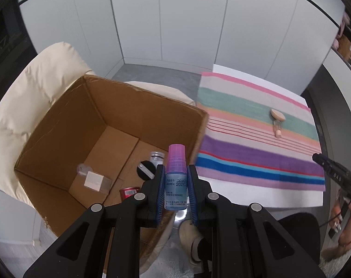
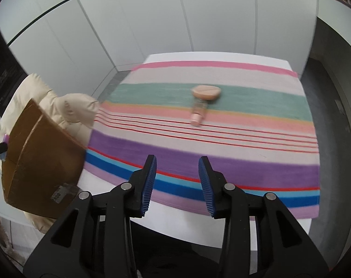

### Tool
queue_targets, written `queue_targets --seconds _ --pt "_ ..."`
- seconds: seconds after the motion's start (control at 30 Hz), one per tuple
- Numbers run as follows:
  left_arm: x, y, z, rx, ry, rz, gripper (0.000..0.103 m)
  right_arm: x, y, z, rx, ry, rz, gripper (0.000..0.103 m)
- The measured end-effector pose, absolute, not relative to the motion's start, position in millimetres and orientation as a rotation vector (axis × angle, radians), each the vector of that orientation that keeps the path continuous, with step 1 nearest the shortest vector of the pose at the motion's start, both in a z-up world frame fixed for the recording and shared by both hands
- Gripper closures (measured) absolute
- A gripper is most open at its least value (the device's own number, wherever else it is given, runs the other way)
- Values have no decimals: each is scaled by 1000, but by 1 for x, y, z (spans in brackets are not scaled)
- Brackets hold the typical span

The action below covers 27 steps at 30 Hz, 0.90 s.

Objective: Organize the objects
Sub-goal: 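Lift the white compact and blue bottle and carry them over the cardboard box, then open both tools to drop the compact and bottle into the box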

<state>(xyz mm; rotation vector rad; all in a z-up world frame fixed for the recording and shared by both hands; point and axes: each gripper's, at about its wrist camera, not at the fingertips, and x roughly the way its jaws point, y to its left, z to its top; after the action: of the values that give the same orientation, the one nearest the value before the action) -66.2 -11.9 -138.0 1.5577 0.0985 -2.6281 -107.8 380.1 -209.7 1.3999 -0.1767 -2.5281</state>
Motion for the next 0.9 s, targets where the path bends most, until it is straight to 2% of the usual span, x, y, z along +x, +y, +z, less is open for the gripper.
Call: queue_targets --seconds 0.47,0.9 --pt "-59 -43 -141 1544 130 -2568 83 -99 283 -185 1327 -15 -2405 64" --pt "-31 -111 -148 1496 196 -2434 83 -77 165 -141 1164 149 -2245 64"
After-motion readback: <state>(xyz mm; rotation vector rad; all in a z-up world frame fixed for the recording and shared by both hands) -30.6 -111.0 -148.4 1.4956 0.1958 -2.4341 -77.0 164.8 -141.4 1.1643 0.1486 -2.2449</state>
